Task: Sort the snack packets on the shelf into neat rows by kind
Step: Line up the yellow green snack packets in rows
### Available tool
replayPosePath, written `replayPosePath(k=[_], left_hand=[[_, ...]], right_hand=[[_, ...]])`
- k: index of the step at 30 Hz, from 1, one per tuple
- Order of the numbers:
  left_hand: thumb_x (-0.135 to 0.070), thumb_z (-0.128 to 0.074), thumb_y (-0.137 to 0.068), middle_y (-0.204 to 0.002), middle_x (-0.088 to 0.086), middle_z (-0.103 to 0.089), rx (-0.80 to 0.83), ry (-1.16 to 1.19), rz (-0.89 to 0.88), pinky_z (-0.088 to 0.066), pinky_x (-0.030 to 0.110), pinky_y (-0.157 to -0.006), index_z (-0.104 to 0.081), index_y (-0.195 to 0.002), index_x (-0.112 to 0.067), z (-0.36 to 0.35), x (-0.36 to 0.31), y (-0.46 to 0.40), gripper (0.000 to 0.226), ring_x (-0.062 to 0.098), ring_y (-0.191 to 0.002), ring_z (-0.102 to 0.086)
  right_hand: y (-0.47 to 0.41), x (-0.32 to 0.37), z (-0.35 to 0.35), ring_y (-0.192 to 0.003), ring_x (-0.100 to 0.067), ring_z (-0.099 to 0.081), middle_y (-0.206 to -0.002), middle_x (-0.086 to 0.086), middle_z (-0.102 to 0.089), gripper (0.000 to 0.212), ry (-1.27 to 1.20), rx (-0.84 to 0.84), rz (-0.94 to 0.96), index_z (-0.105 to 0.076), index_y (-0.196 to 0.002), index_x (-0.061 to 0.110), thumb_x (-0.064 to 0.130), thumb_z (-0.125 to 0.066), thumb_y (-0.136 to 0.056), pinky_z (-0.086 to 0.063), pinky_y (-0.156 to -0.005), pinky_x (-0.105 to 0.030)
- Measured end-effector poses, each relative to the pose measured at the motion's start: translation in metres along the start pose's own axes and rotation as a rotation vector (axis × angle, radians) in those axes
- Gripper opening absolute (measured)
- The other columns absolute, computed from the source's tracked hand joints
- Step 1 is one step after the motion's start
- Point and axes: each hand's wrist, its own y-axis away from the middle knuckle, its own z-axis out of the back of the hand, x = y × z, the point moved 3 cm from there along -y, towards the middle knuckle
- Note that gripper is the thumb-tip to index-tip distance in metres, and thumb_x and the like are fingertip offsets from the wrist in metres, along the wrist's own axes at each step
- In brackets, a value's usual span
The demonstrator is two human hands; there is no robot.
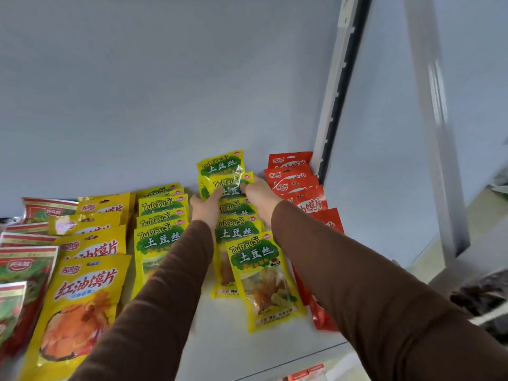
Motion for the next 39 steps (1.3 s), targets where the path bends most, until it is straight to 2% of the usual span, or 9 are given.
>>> replayPosePath(k=[3,7,11,16,18,24,31,33,39], left_hand=[[-0.067,-0.075,-0.070,-0.142,0.013,-0.055,0.103,-0.046,0.123,-0.043,0.050,-0.109,-0.047,-0.144,-0.009,0.000,-0.008,-0.010,0.098,0.035,-0.125,-0.056],[-0.051,-0.084,-0.073,-0.124,0.008,-0.063,0.132,0.030,0.071,-0.049,0.042,-0.099,-0.058,-0.133,-0.008,-0.007,-0.017,-0.018,0.078,0.027,-0.108,-0.061],[-0.020,-0.076,-0.087,-0.105,0.011,-0.073,0.113,0.157,-0.001,-0.057,0.030,-0.053,-0.065,-0.103,-0.018,-0.013,-0.024,-0.026,0.020,0.017,-0.068,-0.072],[0.003,-0.068,-0.088,-0.107,0.017,-0.072,0.170,0.128,-0.016,-0.061,0.047,-0.067,-0.061,-0.115,-0.012,-0.019,-0.024,-0.027,0.032,0.030,-0.080,-0.071],[0.008,-0.065,-0.087,-0.110,0.021,-0.070,0.209,0.141,0.002,-0.059,0.058,-0.079,-0.060,-0.118,-0.011,-0.022,-0.023,-0.028,0.036,0.035,-0.087,-0.070],[-0.006,-0.048,-0.099,-0.085,0.011,-0.069,0.281,0.159,0.068,-0.059,0.038,-0.047,-0.059,-0.112,-0.011,-0.022,-0.022,-0.031,0.017,0.021,-0.054,-0.070],[-0.008,-0.057,-0.099,-0.125,0.022,-0.063,0.287,0.020,-0.020,-0.059,0.053,-0.083,-0.046,-0.137,-0.004,-0.022,-0.021,-0.043,0.039,0.034,-0.097,-0.069],[-0.013,-0.063,-0.097,-0.139,0.021,-0.055,0.229,-0.084,-0.077,-0.053,0.046,-0.095,-0.039,-0.142,-0.002,-0.017,-0.022,-0.044,0.052,0.032,-0.114,-0.062],[-0.016,-0.057,-0.099,-0.160,0.015,-0.033,0.240,-0.511,-0.350,-0.025,0.042,-0.122,-0.023,-0.157,-0.010,0.016,-0.030,0.000,0.068,0.027,-0.146,-0.033]], right_hand=[[0.003,0.003,0.005,-0.094,-0.026,-0.059,-0.125,-0.023,-0.062,0.033,-0.004,0.014,-0.035,-0.057,-0.128,-0.003,0.011,-0.053,-0.098,-0.044,-0.079,-0.031],[0.008,-0.002,0.011,-0.122,-0.033,-0.054,-0.134,-0.019,-0.057,0.037,0.052,0.026,-0.131,-0.052,-0.132,-0.004,0.014,-0.051,-0.099,-0.043,-0.098,-0.036],[0.008,-0.009,0.012,-0.120,-0.033,-0.053,-0.134,-0.022,-0.055,0.040,0.071,0.028,-0.150,-0.049,-0.135,-0.005,0.009,-0.047,-0.098,-0.043,-0.096,-0.035],[0.005,-0.011,0.010,-0.111,-0.033,-0.058,-0.115,-0.018,-0.060,0.036,0.024,-0.026,-0.083,-0.049,-0.130,-0.007,0.004,-0.050,-0.097,-0.051,-0.087,-0.041],[0.005,-0.011,0.010,-0.106,-0.032,-0.060,-0.126,-0.022,-0.059,0.036,0.044,-0.034,-0.087,-0.050,-0.131,-0.007,0.010,-0.050,-0.099,-0.051,-0.083,-0.043],[-0.001,-0.016,0.013,-0.119,-0.037,-0.057,-0.130,-0.022,-0.057,0.037,0.135,-0.063,-0.062,-0.053,-0.131,-0.003,0.014,-0.046,-0.100,-0.042,-0.068,-0.029],[-0.005,-0.015,0.012,-0.120,-0.038,-0.056,-0.132,-0.025,-0.055,0.039,0.046,-0.068,-0.079,-0.050,-0.133,-0.006,0.008,-0.050,-0.097,-0.051,-0.095,-0.041],[-0.004,-0.010,0.013,-0.122,-0.038,-0.055,-0.134,-0.025,-0.053,0.041,0.037,-0.061,-0.079,-0.047,-0.136,-0.006,0.008,-0.050,-0.097,-0.050,-0.099,-0.043],[0.047,0.028,0.025,-0.096,-0.019,-0.058,-0.118,0.000,-0.058,0.042,0.227,-0.039,0.251,-0.039,-0.145,0.010,0.016,-0.044,-0.103,-0.049,-0.071,-0.021]])
